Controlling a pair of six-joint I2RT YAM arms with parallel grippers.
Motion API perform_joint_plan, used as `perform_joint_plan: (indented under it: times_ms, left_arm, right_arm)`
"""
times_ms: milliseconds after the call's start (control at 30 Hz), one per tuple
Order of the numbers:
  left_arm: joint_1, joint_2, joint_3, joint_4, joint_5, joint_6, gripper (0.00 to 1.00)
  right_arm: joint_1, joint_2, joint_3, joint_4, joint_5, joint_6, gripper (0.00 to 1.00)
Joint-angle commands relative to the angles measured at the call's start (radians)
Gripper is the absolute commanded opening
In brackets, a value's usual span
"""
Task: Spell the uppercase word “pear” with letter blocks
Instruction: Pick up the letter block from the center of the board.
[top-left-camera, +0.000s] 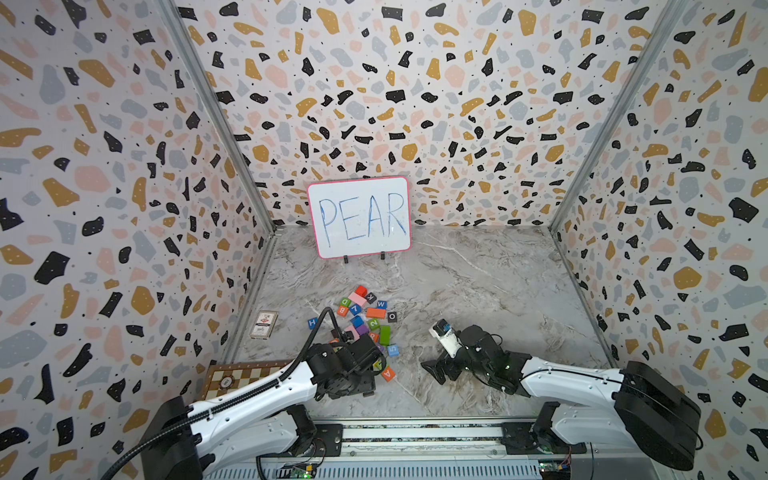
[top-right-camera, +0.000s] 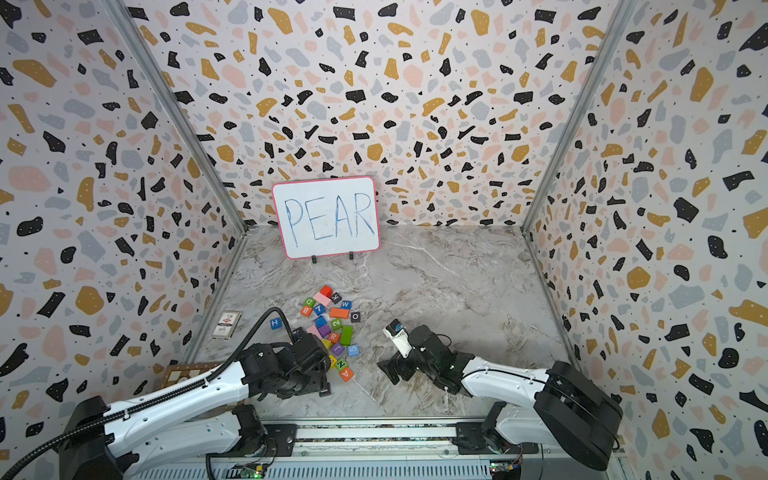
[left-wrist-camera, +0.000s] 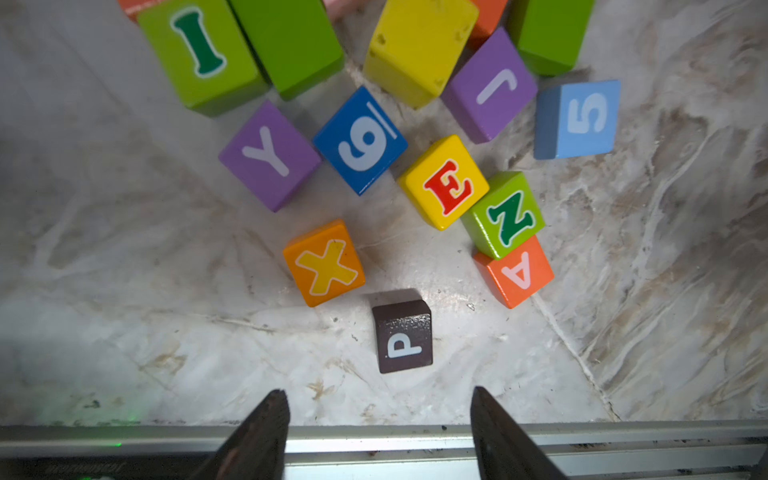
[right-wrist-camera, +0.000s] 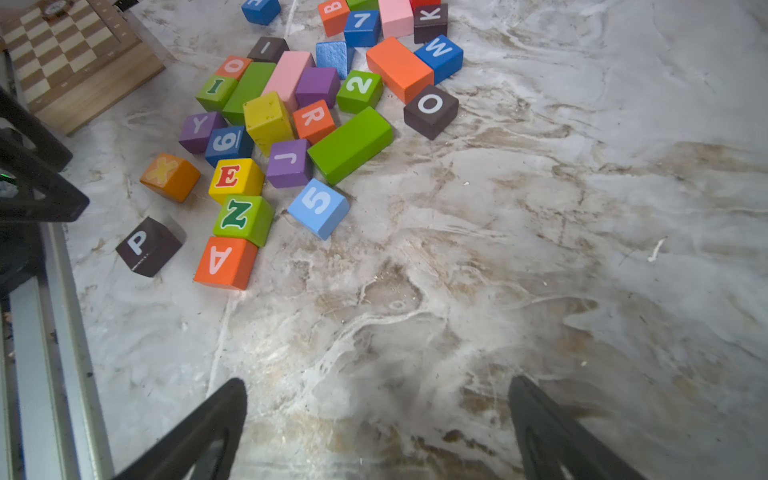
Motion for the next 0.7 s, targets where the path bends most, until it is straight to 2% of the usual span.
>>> perform_joint_plan:
  times_ms: [0,467,667]
  left_arm:
    - [-0.005,0.035,-0.01,0.041,0.038,-0.03,0.67]
    - [-0.007,0.3,0.044,0.151,0.084,0.016,0.65]
    - [-0.008,0.366,0.076,0.12,0.084,0.022,0.5]
  right_arm:
    - [0.001,-0.031,-0.002,0.004,0.017,-0.007,1.0]
    - [0.0,-0.052,-0.025,-0.001,0.046,-0.009,1.0]
    - [0.001,-0.045,-0.025,0.004,0.057,-0.01,0.99]
